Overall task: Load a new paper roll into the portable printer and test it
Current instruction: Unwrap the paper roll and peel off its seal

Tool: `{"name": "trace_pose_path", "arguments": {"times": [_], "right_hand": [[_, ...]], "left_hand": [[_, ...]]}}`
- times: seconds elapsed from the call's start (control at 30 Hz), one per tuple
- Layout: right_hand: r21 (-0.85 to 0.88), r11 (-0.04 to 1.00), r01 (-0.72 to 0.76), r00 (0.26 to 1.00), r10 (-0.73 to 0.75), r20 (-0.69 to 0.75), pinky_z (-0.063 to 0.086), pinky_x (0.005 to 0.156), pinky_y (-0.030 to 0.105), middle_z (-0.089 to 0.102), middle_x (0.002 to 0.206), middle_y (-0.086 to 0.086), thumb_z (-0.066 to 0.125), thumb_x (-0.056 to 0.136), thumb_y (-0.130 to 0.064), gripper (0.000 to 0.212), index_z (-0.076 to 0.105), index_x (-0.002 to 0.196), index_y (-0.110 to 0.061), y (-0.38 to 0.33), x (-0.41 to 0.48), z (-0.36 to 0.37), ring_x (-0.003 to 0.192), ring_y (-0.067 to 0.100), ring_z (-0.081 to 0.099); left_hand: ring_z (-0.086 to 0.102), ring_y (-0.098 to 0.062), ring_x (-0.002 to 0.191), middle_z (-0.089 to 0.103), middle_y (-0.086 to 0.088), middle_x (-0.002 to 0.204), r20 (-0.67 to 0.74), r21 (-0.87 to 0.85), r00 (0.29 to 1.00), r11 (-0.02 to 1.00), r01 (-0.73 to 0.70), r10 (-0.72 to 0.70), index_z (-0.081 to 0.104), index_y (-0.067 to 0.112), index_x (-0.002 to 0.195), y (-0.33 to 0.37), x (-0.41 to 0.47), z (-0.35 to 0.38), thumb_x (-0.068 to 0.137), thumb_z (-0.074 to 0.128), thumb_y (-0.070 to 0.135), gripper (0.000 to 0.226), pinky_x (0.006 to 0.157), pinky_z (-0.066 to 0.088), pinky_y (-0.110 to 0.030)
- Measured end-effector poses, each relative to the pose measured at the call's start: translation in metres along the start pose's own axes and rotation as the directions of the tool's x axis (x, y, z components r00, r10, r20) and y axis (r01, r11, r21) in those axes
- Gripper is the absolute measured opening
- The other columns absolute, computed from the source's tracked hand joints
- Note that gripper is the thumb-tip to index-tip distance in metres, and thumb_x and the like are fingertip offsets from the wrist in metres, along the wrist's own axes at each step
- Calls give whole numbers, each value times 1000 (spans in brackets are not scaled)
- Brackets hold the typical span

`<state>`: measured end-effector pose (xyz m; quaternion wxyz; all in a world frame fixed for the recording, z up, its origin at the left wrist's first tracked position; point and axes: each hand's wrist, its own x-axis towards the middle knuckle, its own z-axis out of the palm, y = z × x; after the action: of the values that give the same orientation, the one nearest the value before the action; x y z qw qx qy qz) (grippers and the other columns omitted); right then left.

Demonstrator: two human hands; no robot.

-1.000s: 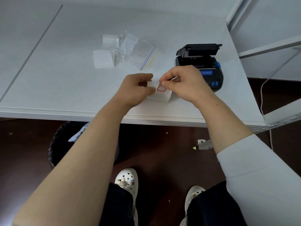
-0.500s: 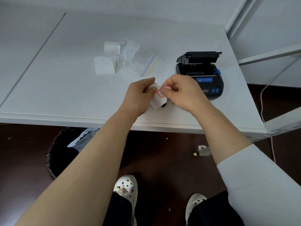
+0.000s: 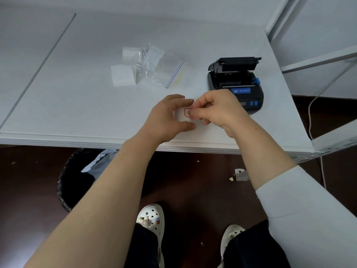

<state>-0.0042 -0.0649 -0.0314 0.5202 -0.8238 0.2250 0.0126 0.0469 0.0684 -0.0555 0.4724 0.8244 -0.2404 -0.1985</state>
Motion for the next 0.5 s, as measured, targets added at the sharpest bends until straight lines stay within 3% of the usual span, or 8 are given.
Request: {"name": "trace_pose_path", "arguments": {"times": [0.1,0.2,0.27,0.37,0.5], "right_hand": [[-25,1000,-6,1000,6,-6,44,44,19,63,65,4,78,70,-7,17,64,69,-16,1,-1,-3,56,12,58],[-44,999,-11,1000,11,-8,40,45,14,63,68,1,79,68,-7,17,69,78,-16,1,0,-3,57,9,56],[-36,999,6,1000,-6,-18,42,54,13,63,66,-3,80,67,-9,17,72,81,-14,1,2,-2,58,5,55],[-46,998,31,999,-33,-41,43,54,13,61,61,-3,80,67,-14,11,74,76,-14,2,3,-2,55,4,52],[-63,995,74,994,-79,-73,53,73,35,69,71,7,79,67,-13,7,72,69,-15,4,4,0,69,15,61]], "left_hand": [[48,-10,123,45,6,138,52,-37,998,999,28,-27,59,22,123,-1,2,-5,65,78,14,61,102,44,-28],[47,-4,116,46,7,137,67,-124,998,992,28,-19,59,20,122,-2,3,-8,72,70,5,54,78,45,-2],[46,-2,116,47,6,137,68,-114,998,993,-2,10,59,20,123,-4,3,-9,74,71,5,53,81,43,-3],[47,-3,120,48,5,139,83,-126,996,992,-6,16,58,19,124,-6,3,-11,74,73,7,53,94,47,-17],[43,1,120,48,6,140,97,-103,995,994,-23,33,57,18,126,-6,4,-12,73,75,8,56,86,45,-7]]}}
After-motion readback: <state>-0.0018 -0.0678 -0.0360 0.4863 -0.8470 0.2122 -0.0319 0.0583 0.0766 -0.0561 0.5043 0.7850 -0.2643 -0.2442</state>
